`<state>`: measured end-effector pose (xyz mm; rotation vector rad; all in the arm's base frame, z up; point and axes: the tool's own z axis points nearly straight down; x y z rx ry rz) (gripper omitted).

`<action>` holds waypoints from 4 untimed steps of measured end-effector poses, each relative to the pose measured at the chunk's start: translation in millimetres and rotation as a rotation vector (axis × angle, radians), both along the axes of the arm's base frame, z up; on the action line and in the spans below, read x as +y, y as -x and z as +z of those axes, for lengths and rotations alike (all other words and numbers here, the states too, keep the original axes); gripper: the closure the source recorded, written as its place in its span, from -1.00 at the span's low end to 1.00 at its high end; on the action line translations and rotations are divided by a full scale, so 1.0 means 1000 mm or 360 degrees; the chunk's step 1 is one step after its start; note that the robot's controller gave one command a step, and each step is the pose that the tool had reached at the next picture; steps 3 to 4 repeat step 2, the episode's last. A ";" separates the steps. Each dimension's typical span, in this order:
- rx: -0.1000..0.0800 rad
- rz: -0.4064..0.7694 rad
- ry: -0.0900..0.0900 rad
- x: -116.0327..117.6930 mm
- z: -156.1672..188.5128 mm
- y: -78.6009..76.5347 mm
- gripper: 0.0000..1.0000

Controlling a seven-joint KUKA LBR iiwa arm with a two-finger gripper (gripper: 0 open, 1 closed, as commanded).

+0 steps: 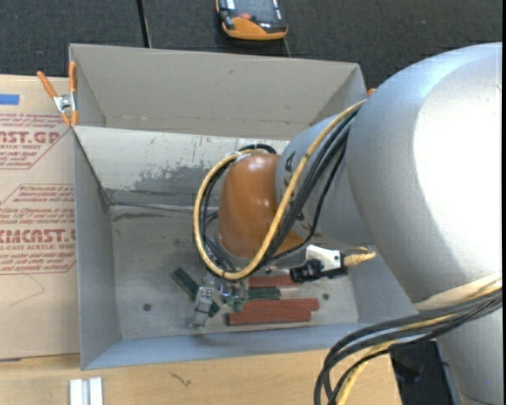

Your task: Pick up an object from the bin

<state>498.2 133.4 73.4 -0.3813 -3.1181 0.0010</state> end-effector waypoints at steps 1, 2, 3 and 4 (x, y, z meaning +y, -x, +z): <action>-0.0004 -0.0027 -0.0004 -0.004 -0.003 0.007 1.00; -0.0004 -0.0028 -0.0004 -0.005 -0.003 0.007 1.00; -0.0004 -0.0028 -0.0004 -0.005 -0.003 0.007 1.00; -0.0004 -0.0028 -0.0004 -0.005 -0.003 0.007 1.00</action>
Offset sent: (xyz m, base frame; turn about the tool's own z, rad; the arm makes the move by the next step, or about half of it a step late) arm 0.0000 0.0000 0.0000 0.0000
